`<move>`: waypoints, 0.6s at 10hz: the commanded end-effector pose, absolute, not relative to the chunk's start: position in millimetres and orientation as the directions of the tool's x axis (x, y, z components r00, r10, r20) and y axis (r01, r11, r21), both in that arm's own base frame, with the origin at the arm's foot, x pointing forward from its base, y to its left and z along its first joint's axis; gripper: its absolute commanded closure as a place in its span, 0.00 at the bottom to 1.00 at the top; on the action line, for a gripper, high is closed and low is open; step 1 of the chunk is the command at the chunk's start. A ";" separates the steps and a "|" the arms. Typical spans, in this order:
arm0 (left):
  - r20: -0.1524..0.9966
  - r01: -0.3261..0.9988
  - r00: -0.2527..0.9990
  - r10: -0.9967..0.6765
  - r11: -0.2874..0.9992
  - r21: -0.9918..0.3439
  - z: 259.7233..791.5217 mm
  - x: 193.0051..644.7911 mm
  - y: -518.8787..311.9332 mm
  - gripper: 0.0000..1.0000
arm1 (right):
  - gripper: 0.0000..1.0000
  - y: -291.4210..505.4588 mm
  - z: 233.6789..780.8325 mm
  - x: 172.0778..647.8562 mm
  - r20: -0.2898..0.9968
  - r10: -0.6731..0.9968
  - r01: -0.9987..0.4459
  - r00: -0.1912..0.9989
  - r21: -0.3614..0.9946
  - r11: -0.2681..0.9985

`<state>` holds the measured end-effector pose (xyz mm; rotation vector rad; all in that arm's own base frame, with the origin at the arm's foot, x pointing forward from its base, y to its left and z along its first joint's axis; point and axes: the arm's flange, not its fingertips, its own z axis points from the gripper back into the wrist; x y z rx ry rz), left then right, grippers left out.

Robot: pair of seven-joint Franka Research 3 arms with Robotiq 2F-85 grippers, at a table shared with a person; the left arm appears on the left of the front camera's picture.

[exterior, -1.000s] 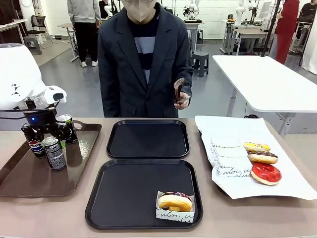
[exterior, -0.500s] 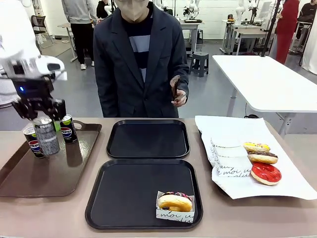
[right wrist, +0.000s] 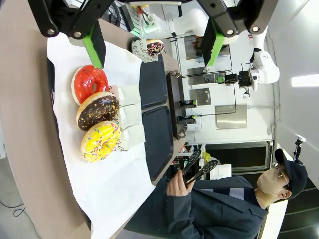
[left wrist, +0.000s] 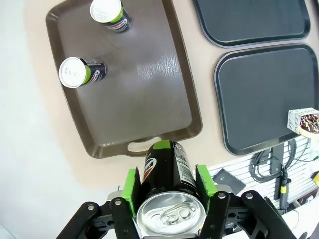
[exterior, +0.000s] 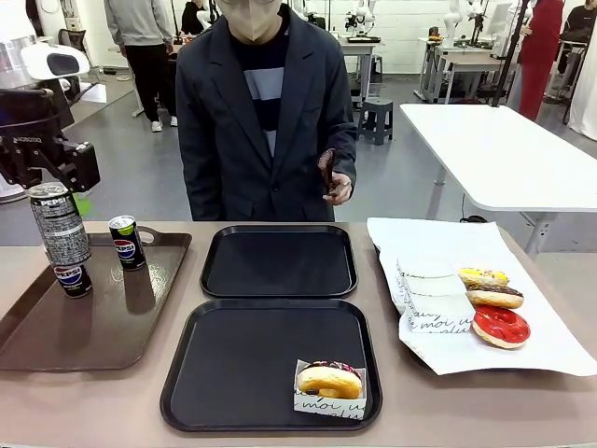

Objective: Set up donuts and drinks on trays.
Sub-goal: Pick up one Pepsi coke and place it on the Flat Tray.

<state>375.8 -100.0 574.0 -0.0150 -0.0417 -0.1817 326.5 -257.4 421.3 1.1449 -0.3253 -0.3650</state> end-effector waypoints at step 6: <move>0.057 0.283 0.958 -0.281 0.959 -0.030 532.5 366.2 -195.2 0.43 | 0.00 -257.3 421.5 325.7 0.065 -0.439 0.109 0.896 0.927 0.360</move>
